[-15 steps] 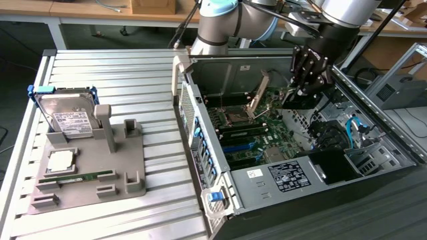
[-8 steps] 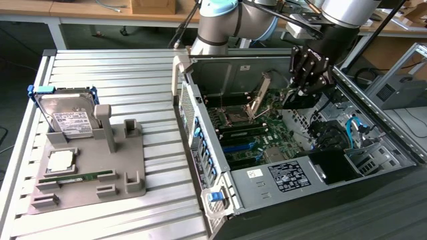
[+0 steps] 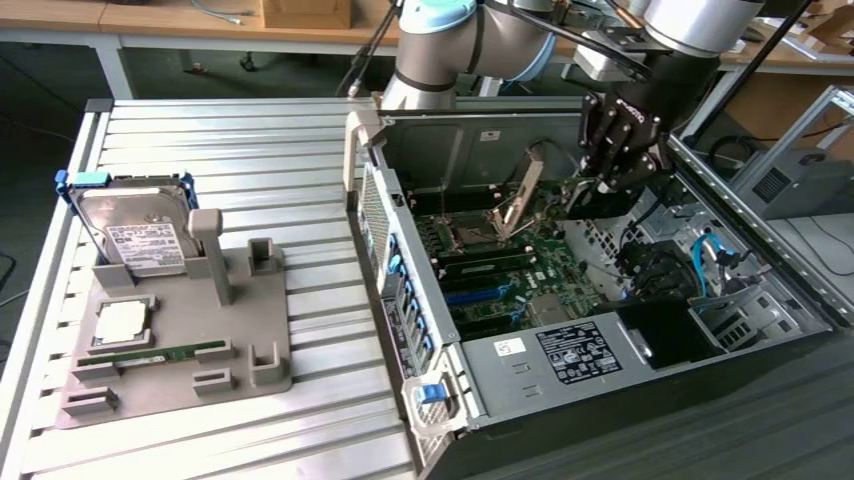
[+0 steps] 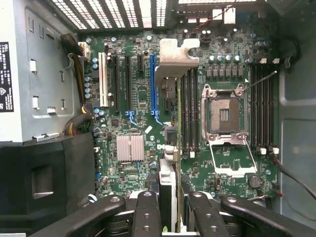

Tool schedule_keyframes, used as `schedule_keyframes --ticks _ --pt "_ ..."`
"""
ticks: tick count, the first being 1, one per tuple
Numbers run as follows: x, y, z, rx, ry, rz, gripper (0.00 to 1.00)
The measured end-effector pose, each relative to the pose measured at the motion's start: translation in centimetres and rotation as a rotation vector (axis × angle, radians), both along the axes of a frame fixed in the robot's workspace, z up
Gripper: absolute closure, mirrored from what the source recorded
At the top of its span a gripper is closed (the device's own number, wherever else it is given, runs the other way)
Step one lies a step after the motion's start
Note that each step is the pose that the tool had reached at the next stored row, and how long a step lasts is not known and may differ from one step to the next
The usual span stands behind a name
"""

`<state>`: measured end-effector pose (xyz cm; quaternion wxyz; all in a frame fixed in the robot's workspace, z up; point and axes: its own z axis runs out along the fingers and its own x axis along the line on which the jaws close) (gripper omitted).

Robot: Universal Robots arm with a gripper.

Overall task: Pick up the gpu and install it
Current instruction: 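Insert the gpu into the slot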

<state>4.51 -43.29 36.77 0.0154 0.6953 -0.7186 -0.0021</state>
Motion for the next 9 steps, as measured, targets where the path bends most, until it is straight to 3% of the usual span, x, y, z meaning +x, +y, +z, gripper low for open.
schedule_keyframes --ticks 7,8,9 --pt "0.0 -1.13 -0.01 0.0001 0.0 0.0 0.73" --pt "0.0 -1.24 -0.02 0.0012 0.0 0.0 0.73" --pt "-0.1 -1.38 -0.04 0.0071 0.0 0.0 0.73"
